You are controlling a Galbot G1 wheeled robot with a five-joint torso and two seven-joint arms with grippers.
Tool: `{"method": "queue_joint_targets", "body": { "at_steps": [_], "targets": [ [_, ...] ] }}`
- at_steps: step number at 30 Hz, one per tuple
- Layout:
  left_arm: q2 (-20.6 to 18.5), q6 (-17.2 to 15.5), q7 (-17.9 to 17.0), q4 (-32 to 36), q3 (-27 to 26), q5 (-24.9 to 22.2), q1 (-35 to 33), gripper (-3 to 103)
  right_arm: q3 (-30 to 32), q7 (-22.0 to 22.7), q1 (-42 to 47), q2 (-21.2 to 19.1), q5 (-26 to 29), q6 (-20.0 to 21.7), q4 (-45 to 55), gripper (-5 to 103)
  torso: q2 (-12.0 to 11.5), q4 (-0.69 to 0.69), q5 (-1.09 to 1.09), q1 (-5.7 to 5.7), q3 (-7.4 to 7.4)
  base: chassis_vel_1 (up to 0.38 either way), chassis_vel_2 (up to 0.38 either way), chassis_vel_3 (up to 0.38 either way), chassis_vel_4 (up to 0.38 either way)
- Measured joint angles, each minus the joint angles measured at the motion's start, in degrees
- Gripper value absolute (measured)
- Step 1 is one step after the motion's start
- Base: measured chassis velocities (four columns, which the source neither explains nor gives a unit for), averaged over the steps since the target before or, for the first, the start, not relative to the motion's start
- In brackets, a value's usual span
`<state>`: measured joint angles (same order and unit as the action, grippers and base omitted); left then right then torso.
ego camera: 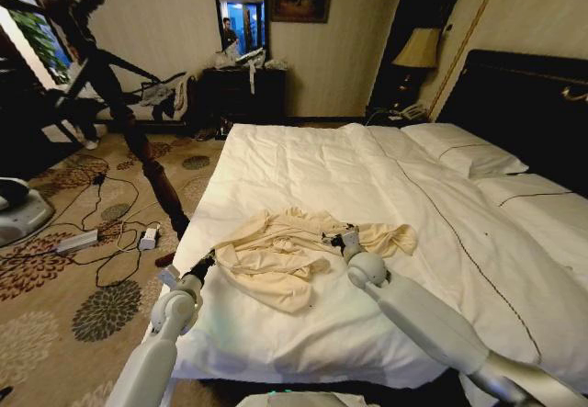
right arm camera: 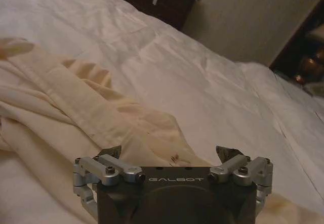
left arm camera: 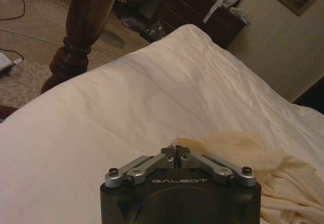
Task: Pick up the clothes from the bed and hang them on the clothes hanger.
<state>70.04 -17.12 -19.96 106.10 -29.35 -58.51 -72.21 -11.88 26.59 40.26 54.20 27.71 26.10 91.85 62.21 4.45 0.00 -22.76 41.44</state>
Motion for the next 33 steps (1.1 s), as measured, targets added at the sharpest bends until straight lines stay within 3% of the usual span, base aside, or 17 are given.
{"method": "queue_joint_targets", "body": {
  "at_steps": [3,22,31,33],
  "targets": [
    [-0.12,0.11,-0.08,0.55,-0.07,0.18,-0.24,0,-1.18,-0.90,-1.53,2.76,-3.00,-1.29,-4.85,100,0.00,-0.01,-0.01,-0.01,0.01,0.000,0.000,0.000,0.000],
    [-0.12,0.16,0.10,0.91,-0.19,0.17,-1.31,0,-4.04,2.29,-1.23,5.08,-5.20,0.73,-7.13,100,0.00,0.01,-0.01,0.00,0.00,0.000,0.000,0.000,0.000],
    [-0.48,0.16,0.15,1.19,-0.53,-0.01,-2.79,0,-3.17,3.10,-1.26,5.70,-13.65,-1.45,-9.52,101,0.00,0.00,-0.01,0.00,0.00,0.000,0.000,0.000,0.000],
    [-0.48,0.15,0.15,1.19,-0.58,-0.11,-2.87,0,-3.11,3.35,-1.14,5.38,-13.95,-1.55,-9.37,94,0.00,0.00,0.00,0.00,0.01,0.000,0.000,0.000,0.000]
  ]
}}
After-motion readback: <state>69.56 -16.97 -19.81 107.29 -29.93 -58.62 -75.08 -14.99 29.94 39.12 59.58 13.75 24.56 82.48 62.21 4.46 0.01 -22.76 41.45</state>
